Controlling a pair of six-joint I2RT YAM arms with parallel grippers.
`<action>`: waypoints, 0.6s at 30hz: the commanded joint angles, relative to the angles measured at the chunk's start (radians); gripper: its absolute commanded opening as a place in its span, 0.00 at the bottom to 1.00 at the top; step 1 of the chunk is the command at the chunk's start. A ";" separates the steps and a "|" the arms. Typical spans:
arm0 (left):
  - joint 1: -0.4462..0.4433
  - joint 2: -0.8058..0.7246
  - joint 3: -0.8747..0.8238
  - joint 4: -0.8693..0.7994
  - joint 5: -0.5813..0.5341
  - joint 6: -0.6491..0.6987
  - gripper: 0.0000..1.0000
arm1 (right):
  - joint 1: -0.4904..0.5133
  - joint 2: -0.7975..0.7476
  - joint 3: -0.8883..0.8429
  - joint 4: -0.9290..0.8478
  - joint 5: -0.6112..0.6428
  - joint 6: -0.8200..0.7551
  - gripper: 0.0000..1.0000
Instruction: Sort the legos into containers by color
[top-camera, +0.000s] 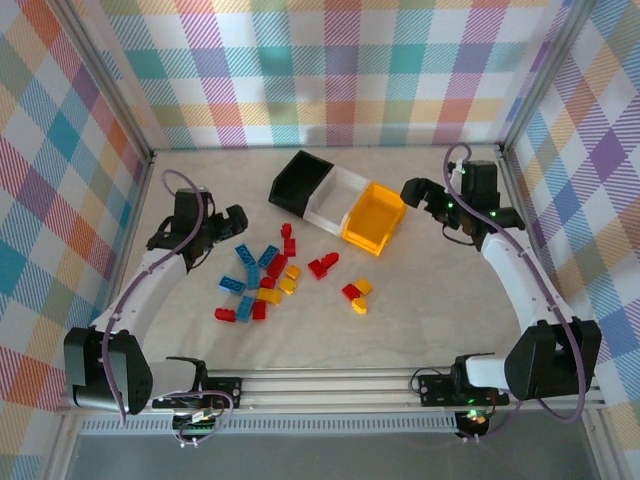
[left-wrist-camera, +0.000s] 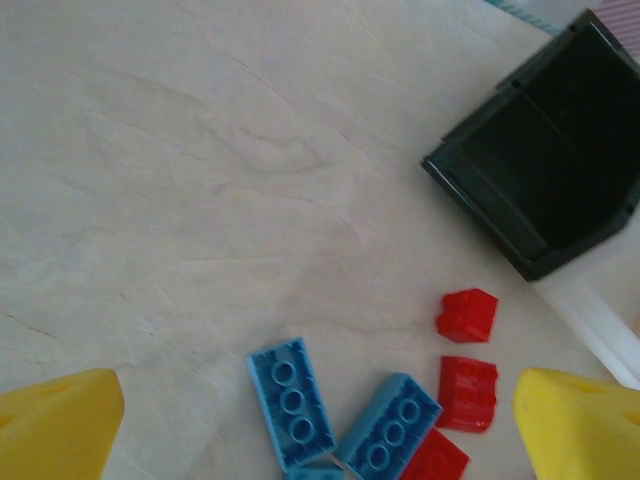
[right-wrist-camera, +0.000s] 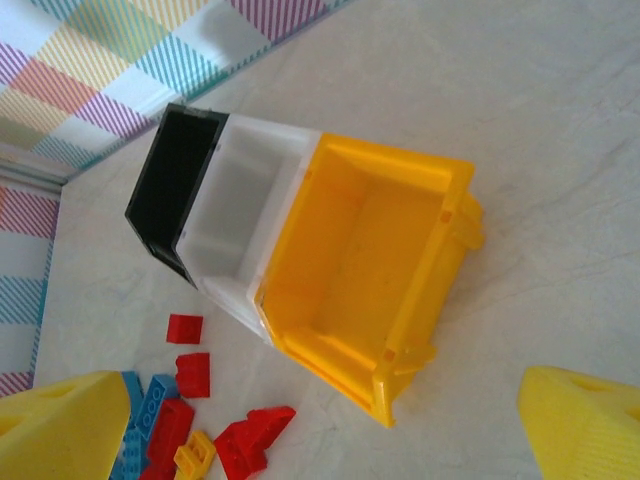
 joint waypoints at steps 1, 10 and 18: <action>-0.031 -0.003 0.061 -0.062 0.056 -0.012 1.00 | 0.000 0.023 0.044 -0.046 -0.037 -0.003 1.00; -0.163 0.014 0.108 -0.201 0.180 -0.105 1.00 | 0.048 0.135 0.138 -0.138 -0.130 -0.054 1.00; -0.291 0.012 0.104 -0.249 0.168 -0.229 0.98 | 0.154 0.196 0.153 -0.245 -0.152 -0.120 1.00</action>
